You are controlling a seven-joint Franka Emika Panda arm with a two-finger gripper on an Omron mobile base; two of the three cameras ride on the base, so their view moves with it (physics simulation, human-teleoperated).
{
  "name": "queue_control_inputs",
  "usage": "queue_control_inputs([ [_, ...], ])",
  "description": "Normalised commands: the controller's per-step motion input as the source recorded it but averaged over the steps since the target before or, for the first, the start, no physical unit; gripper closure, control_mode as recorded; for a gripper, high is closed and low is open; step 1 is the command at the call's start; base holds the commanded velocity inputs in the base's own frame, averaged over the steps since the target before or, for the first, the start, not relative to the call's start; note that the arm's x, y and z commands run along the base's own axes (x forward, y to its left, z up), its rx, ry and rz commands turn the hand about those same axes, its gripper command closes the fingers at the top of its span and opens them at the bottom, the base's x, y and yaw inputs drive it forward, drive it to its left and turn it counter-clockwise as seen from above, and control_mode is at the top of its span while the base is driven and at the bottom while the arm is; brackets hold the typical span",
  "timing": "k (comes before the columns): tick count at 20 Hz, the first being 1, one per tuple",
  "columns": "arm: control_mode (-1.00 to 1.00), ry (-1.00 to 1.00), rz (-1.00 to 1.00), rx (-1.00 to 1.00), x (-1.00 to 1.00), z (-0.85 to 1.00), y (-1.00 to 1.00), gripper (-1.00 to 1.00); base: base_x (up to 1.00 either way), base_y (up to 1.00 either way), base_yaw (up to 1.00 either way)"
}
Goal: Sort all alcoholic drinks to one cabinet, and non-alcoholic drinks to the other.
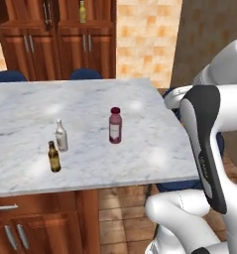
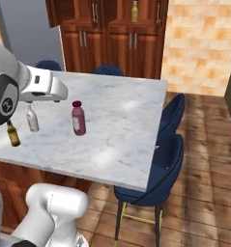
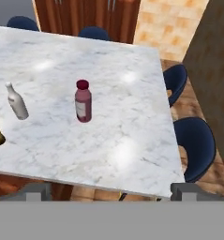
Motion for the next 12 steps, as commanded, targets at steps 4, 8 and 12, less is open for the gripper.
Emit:
queue_control_inputs([
  [4, 1.00, 0.00, 0.00, 0.00, 0.00, 0.00, 0.00, -1.00, 0.19, 0.44, -0.30],
  [8, 1.00, 0.00, 0.00, 0.00, 0.00, 0.00, 0.00, -1.00, 0.28, 0.25, -0.22],
  [12, 1.00, 0.00, 0.00, 0.00, 0.00, 0.00, 0.00, -1.00, 0.22, 0.29, -0.04],
])
